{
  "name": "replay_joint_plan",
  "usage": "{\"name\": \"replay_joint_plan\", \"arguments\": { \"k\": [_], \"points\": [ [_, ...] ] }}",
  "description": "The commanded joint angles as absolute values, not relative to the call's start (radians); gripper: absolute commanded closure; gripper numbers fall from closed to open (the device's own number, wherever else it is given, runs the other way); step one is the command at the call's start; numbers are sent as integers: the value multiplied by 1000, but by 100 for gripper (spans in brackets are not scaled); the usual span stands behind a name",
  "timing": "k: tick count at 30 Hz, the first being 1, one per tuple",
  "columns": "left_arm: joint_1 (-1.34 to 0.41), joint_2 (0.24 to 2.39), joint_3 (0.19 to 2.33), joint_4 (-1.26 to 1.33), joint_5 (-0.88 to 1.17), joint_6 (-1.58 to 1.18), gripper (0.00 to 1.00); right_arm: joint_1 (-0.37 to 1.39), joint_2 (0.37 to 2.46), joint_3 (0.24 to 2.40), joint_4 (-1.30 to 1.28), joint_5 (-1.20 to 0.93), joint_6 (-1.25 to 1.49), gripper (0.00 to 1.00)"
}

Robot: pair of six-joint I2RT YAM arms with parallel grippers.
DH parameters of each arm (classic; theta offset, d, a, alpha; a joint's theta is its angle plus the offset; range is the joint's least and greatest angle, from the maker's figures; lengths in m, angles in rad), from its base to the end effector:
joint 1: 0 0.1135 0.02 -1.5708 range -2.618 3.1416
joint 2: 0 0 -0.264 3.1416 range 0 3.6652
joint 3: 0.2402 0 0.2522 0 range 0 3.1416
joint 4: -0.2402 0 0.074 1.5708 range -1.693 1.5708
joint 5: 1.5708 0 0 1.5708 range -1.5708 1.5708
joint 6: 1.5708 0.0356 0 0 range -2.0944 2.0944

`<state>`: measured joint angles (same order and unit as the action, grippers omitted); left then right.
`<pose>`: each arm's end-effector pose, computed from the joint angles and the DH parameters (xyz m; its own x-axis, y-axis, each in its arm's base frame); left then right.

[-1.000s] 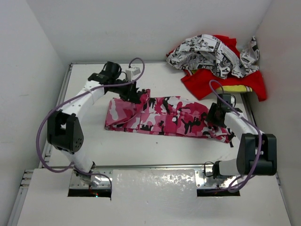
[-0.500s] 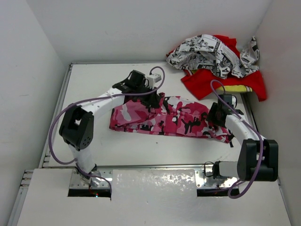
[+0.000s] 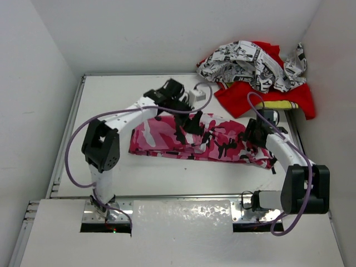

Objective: Fold and stack the trousers
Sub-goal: Fold the trousers

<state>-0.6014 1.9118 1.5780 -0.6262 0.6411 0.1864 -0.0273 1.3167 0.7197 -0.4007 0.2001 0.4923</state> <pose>0.3328 -0.2542 0.2547 -0.5273 0.5420 -0.6544 0.8487 0.3728 -0.3752 0.2487 -0.0139 0.1894 -0.6766 0.4819 -0.5568 0.5155 0.8499 0.1091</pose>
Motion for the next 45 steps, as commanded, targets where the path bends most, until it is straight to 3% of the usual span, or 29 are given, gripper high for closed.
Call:
{"name": "replay_joint_plan", "arguments": {
  "k": [1,2,4,5,7,8,10,15,18,23,27,31,36,37,38,40,41,43,45],
  "points": [
    [-533,1803,1776,-804,671,364,1,-8,1287,790,-400,190,463,34],
    [-500,1751,1755,-787,638,345,2,-9,1282,793,-397,190,459,34],
    [-410,1703,1645,-764,523,299,32,38,1270,805,-393,192,451,34],
    [-404,1675,1605,-778,444,305,56,52,1267,810,-391,195,448,34],
    [-397,1660,1478,-781,256,298,65,113,1264,831,-385,198,446,37],
    [-387,1652,1436,-766,223,279,64,145,1262,836,-347,186,442,42],
    [-335,1632,1353,-720,152,238,48,246,1267,851,-270,132,416,47],
    [-195,1643,1290,-649,135,173,28,385,1284,859,-88,18,411,65],
    [-137,1690,1228,-586,214,170,25,480,1377,850,55,-140,442,84],
    [-144,1761,1132,-499,258,209,19,560,1638,936,45,-311,469,100],
    [-141,1804,1115,-497,221,244,20,561,1706,817,156,-383,518,100],
    [-132,1804,1108,-497,247,242,21,561,1697,709,130,-318,496,100],
    [-129,1853,1118,-532,342,265,26,561,1726,747,65,-293,410,100],
    [-129,1876,1126,-561,379,270,30,561,1726,764,55,-295,400,100],
    [-129,1884,1134,-577,396,273,41,561,1720,784,20,-295,393,100],
    [-127,1897,1163,-629,449,296,55,561,1682,842,-9,-284,371,96],
    [-126,1899,1186,-649,465,304,73,560,1662,880,-67,-270,361,93],
    [-118,1885,1212,-711,482,324,100,545,1590,906,-104,-242,341,83],
    [-94,1859,1253,-756,457,347,100,490,1537,907,-118,-239,357,76]
  ]
}}
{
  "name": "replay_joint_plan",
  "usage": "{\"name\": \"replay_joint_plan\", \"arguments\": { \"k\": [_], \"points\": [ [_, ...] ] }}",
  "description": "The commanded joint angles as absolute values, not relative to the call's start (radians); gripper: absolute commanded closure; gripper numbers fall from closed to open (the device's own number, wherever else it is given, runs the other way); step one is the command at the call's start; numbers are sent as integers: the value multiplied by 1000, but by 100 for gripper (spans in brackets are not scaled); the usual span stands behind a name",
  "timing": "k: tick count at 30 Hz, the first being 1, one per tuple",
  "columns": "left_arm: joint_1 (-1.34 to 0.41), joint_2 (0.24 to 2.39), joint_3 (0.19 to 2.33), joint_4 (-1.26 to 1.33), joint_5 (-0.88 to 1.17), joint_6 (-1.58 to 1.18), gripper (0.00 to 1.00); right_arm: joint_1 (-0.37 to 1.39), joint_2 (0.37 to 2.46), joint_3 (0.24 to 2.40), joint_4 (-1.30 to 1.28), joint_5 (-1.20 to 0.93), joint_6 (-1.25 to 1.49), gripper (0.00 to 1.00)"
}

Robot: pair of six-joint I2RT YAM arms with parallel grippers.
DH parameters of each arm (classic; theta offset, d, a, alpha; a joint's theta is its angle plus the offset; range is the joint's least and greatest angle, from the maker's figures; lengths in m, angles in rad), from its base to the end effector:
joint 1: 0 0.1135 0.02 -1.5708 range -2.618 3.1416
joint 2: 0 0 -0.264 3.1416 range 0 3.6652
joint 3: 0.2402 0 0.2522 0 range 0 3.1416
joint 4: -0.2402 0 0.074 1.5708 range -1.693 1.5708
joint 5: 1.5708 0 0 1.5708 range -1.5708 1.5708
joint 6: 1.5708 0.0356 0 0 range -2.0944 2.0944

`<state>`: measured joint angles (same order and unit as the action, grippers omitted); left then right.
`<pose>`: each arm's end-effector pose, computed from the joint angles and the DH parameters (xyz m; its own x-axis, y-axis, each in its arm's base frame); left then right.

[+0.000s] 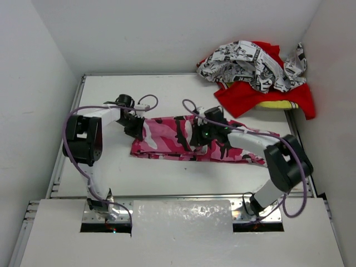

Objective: Fold and stack the trousers
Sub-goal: Fold the trousers

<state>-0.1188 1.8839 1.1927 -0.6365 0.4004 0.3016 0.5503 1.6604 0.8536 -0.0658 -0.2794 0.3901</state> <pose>0.3499 -0.0557 0.1511 -0.8602 0.3782 -0.3422 0.4795 0.8283 -0.2898 0.2727 0.1788 0.1582 -0.8525 -0.0942 -0.5142 -0.3564 0.8244 0.4398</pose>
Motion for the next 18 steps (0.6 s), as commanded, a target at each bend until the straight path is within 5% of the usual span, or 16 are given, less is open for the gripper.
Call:
{"name": "replay_joint_plan", "arguments": {
  "k": [1,10,18],
  "points": [
    [-80,1826,1265,-799,443,354,100,467,1514,905,-126,-241,365,70],
    [293,1750,1609,-1153,383,534,100,324,1341,821,-392,-31,327,51],
    [272,1701,1893,-1318,570,646,100,342,1423,710,-149,-167,535,51]
  ]
}}
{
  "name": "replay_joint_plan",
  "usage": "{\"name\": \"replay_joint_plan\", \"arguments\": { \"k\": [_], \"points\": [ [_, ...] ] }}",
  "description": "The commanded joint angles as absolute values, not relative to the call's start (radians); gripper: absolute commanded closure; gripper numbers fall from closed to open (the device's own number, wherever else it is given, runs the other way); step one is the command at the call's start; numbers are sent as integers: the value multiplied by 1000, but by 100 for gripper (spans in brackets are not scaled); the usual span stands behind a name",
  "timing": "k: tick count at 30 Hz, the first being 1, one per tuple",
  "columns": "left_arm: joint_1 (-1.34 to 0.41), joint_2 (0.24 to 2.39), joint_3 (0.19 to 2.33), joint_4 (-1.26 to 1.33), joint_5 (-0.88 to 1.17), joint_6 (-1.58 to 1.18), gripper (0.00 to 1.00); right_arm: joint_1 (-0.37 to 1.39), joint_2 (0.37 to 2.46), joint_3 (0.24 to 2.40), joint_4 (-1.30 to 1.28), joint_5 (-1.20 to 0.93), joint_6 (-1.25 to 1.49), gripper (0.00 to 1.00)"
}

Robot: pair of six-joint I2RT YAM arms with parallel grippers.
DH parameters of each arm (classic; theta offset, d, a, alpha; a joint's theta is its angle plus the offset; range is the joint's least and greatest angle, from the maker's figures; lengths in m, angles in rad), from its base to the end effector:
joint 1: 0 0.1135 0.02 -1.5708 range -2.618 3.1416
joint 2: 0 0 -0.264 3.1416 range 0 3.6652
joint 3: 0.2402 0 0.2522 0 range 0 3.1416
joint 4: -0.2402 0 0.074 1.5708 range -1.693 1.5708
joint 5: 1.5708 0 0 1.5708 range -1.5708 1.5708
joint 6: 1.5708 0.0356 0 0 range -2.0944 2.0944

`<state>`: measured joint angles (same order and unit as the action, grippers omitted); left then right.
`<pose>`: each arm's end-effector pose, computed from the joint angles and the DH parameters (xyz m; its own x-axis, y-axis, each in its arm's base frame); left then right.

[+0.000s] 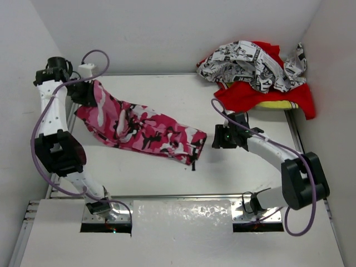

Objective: Fold and stack the trousers
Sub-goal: Fold the trousers

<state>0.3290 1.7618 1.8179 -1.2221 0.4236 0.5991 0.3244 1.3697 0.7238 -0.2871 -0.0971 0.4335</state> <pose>0.3390 0.1003 0.3485 -0.7981 0.2707 -0.5383 0.3738 0.9231 -0.0899 0.2493 0.0875 0.1847 -0.8473 0.1562 -0.5076 -0.0177 0.9470 0.3208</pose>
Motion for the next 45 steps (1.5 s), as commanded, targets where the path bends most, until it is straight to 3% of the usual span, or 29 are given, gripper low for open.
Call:
{"name": "replay_joint_plan", "arguments": {
  "k": [1,8,16,21,27,36,39,40,42,45],
  "points": [
    [246,1697,1894,-1318,624,634,100,365,1443,730,-123,-166,548,51],
    [45,1756,1901,-1310,875,537,100,399,1637,831,-68,-199,610,52],
    [-176,1778,1815,-1186,971,398,100,471,1808,899,-9,-219,684,54],
    [-331,1813,1799,-1122,962,332,100,472,1839,880,45,-207,718,55],
    [-417,1874,1741,-934,911,195,100,472,1839,903,25,-198,696,55],
    [-474,1980,1707,-885,816,186,99,430,1780,902,3,-189,684,53],
    [-488,2008,1723,-885,816,204,78,394,1737,900,-41,-167,663,48],
    [-498,2014,1745,-894,819,213,61,382,1723,907,-81,-157,655,46],
    [-509,2034,1784,-951,831,274,40,333,1689,913,-127,-115,629,42],
    [-528,2043,1913,-1047,841,365,1,252,1600,925,-238,-19,600,37]
  ]
}}
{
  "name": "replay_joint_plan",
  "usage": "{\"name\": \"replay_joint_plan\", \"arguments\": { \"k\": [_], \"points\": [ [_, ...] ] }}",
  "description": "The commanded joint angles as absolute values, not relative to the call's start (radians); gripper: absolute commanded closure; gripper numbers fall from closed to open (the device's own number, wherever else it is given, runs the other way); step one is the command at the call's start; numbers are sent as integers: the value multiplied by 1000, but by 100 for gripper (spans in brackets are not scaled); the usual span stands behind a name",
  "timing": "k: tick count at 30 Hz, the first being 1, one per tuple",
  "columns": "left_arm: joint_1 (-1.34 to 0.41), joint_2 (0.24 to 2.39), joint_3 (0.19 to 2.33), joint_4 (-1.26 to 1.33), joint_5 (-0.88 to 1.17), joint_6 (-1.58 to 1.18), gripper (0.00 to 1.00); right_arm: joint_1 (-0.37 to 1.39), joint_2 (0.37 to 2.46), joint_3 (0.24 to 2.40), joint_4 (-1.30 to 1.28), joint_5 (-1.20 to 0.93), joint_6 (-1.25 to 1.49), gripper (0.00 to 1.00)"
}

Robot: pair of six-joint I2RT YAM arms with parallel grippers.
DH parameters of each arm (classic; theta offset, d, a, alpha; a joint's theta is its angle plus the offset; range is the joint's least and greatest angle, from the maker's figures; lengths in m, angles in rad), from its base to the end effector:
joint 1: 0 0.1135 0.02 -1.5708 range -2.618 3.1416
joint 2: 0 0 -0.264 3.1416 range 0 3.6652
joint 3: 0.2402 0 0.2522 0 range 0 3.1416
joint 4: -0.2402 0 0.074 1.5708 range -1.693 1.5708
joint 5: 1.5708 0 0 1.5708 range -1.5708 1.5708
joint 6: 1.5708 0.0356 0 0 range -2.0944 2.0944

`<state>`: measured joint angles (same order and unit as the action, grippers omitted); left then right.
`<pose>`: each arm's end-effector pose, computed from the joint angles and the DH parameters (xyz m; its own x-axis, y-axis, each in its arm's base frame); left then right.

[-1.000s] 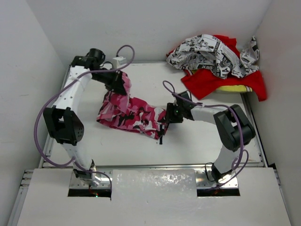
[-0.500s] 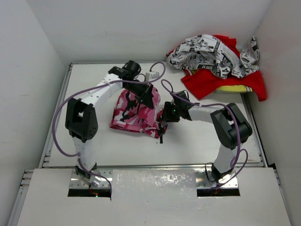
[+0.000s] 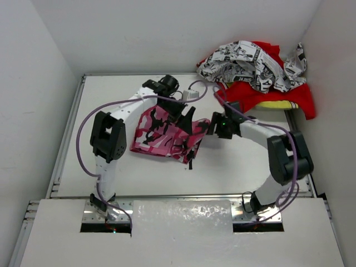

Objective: Fold and stack the trousers
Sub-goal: Fold the trousers, then neatly place the folded trousers to the corner

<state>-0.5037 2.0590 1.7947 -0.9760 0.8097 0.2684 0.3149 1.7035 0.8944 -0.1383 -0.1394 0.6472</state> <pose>0.3623 -0.2291 0.2474 -0.6559 0.5703 -0.4945 0.7391 0.3520 -0.5743 0.3134 0.1073 0.1506 -0.8473 0.3520 -0.3977 0.1593 0.8828 0.4420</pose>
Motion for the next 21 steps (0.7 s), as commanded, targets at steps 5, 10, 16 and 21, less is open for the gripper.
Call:
{"name": "replay_joint_plan", "arguments": {
  "k": [5,10,16,21],
  "points": [
    [-489,2028,2183,-1198,836,486,0,212,1451,1012,-368,127,494,37],
    [-350,1876,2004,-1115,679,411,13,403,1375,1068,-326,193,437,44],
    [-218,1809,1605,-931,500,293,62,546,1410,887,-62,-130,583,62],
    [-176,1790,1392,-744,468,250,63,594,1433,675,126,-270,614,76]
  ]
}}
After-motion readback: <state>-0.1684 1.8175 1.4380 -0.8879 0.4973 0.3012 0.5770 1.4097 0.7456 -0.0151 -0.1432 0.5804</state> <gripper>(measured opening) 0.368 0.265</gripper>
